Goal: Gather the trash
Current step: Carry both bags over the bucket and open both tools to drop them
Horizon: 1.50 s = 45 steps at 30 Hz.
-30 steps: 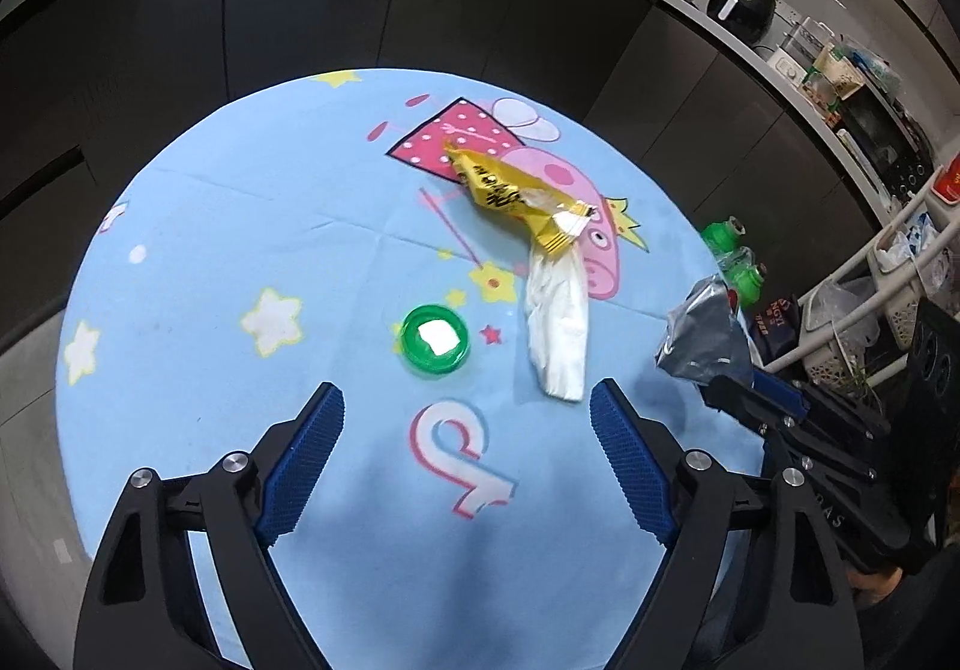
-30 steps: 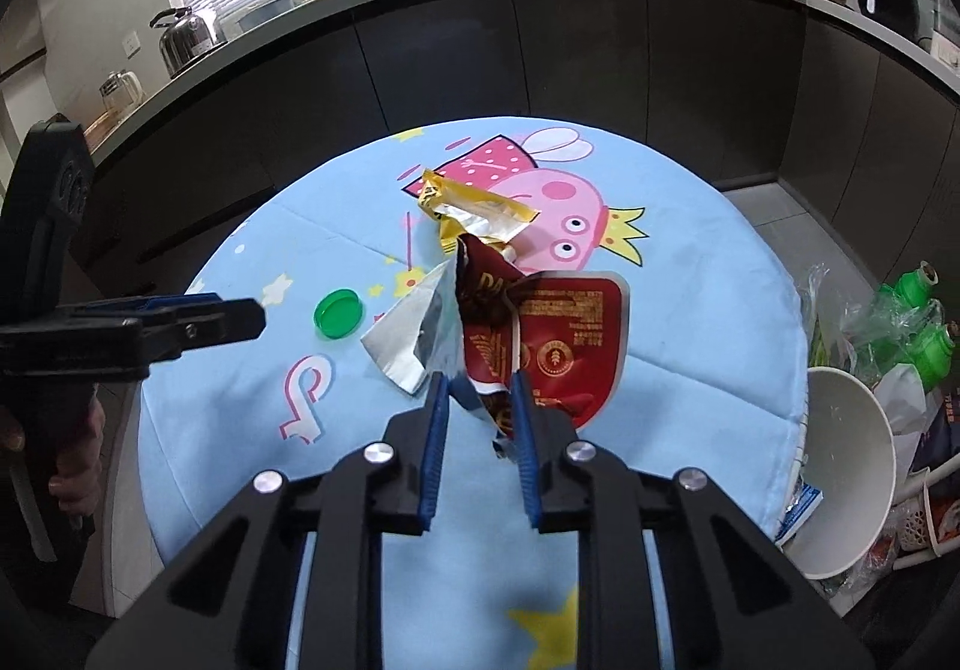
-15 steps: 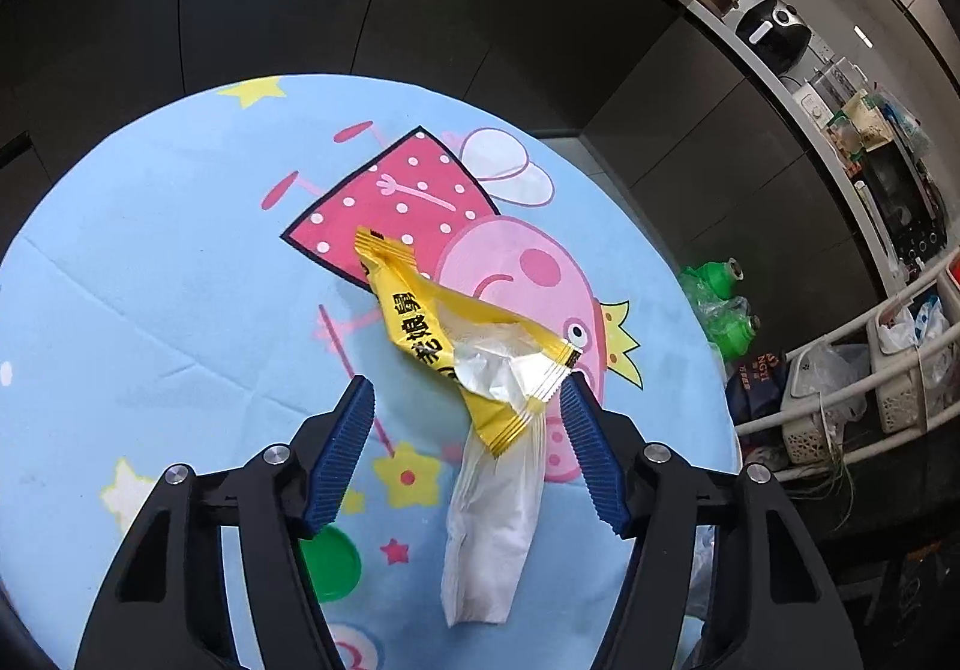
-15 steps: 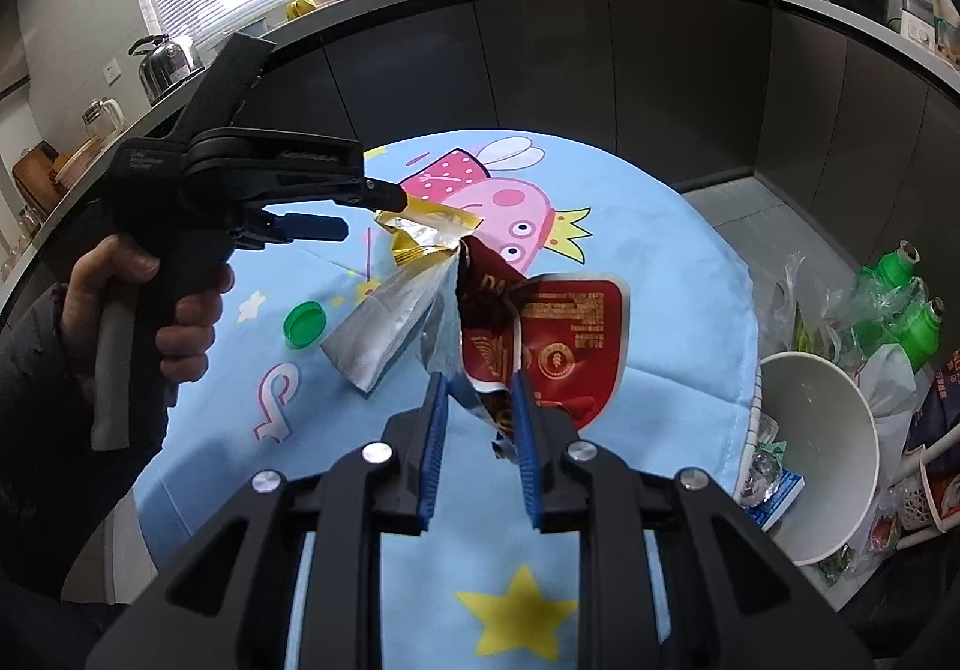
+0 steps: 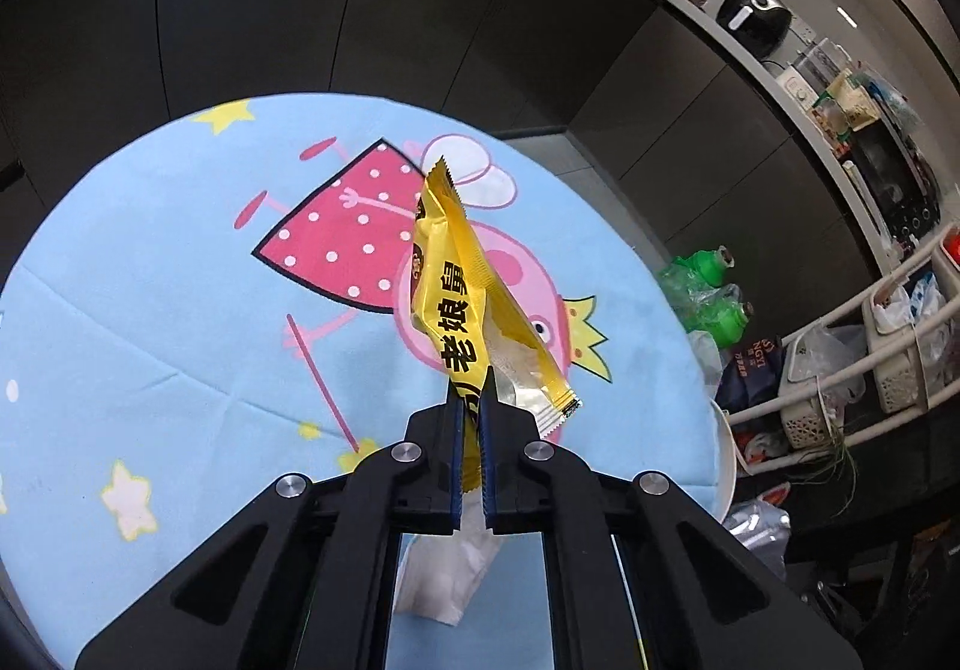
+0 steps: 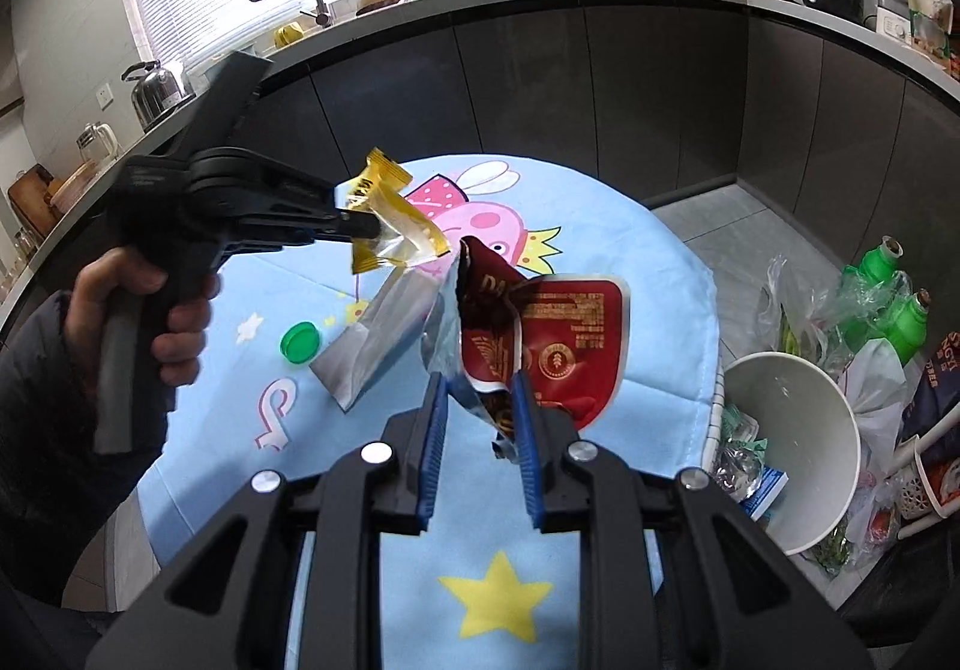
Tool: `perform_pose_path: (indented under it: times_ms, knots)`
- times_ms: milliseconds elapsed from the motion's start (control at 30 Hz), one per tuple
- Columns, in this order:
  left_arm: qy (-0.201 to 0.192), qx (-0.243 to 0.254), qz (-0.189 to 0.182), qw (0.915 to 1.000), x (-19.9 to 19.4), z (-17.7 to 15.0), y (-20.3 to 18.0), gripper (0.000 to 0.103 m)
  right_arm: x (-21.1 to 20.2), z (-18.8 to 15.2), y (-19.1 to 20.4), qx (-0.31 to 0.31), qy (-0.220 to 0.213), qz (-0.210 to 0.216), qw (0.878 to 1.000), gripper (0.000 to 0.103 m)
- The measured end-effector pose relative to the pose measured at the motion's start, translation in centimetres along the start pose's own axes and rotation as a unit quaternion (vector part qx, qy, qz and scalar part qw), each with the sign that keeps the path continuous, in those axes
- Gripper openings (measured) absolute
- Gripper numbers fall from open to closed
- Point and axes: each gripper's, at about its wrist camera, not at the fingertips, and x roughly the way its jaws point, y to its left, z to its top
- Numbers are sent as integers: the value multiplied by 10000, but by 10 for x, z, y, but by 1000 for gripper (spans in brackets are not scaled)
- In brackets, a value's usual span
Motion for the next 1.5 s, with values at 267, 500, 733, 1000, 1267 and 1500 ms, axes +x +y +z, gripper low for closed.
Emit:
perform_pose_path:
  times_ms: [267,500,733,1000,1267,1500]
  knots:
    - [-429,677,-168,9966,-69,-27,-46,4,-29,-2,-7,108,-279,-126,9995,23]
    - [-431,1137,-431,9916,-87,-52,-94,4,-52,-7,-24,297,-466,-276,9981,23]
    - [-269,1584,-642,9849,-81,-71,-135,4,-70,-14,-50,580,-608,-484,9953,23]
    - [-70,1925,-781,9781,-65,-82,-171,4,-85,-28,-86,984,-681,-710,9903,23]
    - [134,2228,-893,9707,-48,-90,-203,4,-86,-43,-118,1365,-659,-846,9848,23]
    - [343,2422,-925,9652,-26,-94,-229,4,-78,-59,-148,1720,-559,-933,9791,23]
